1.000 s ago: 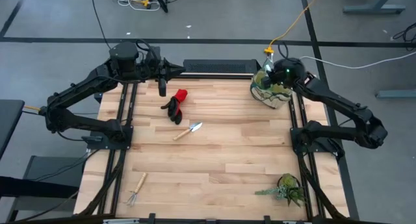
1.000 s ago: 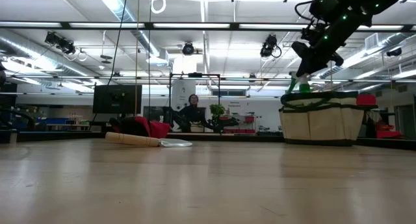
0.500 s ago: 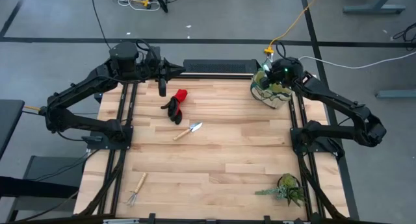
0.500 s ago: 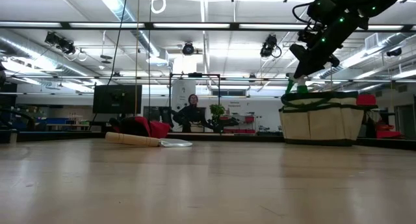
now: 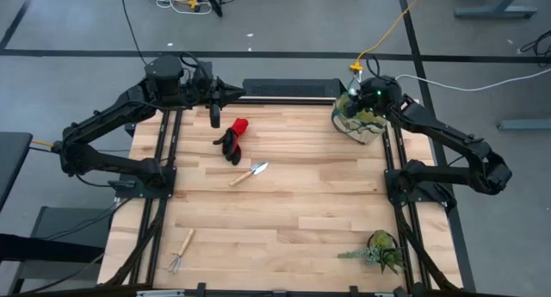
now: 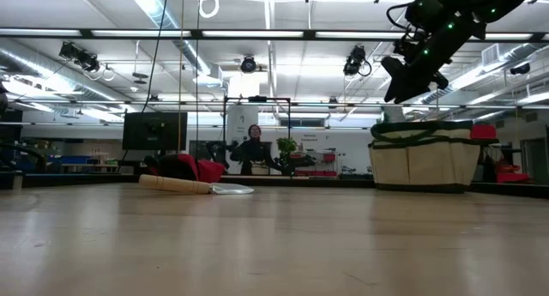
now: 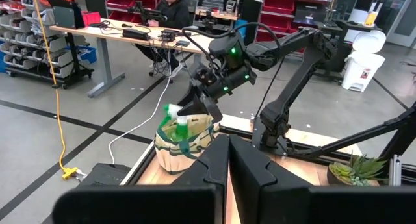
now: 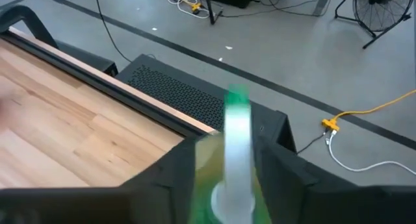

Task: Pick & Place Garden tools in Gardening bag
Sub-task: Put the green spray bottle into the gardening bag

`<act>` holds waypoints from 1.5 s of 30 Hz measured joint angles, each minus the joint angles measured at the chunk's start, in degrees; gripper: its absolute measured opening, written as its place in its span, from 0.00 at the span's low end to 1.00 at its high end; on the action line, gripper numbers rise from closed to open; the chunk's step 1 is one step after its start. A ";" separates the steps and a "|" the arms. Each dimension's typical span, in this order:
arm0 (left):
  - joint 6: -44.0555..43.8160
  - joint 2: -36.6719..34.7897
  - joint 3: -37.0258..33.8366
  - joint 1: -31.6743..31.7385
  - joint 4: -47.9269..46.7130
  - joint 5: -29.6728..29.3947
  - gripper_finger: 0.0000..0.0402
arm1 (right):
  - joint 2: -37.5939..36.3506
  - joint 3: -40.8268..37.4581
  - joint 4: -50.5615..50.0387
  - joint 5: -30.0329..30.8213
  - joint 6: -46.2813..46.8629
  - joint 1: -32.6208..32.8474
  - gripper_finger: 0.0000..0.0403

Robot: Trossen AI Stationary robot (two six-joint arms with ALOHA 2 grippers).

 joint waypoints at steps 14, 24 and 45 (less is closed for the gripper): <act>-0.02 -0.02 0.00 0.01 0.00 0.01 0.03 | -0.08 0.01 4.76 -0.05 0.10 0.04 0.61; -0.02 0.00 0.00 0.00 0.00 0.01 0.02 | -1.90 0.01 3.99 0.03 3.16 0.04 0.61; -0.09 0.00 0.00 -0.01 0.02 0.01 0.03 | -7.38 0.03 -7.42 0.57 7.66 0.02 0.55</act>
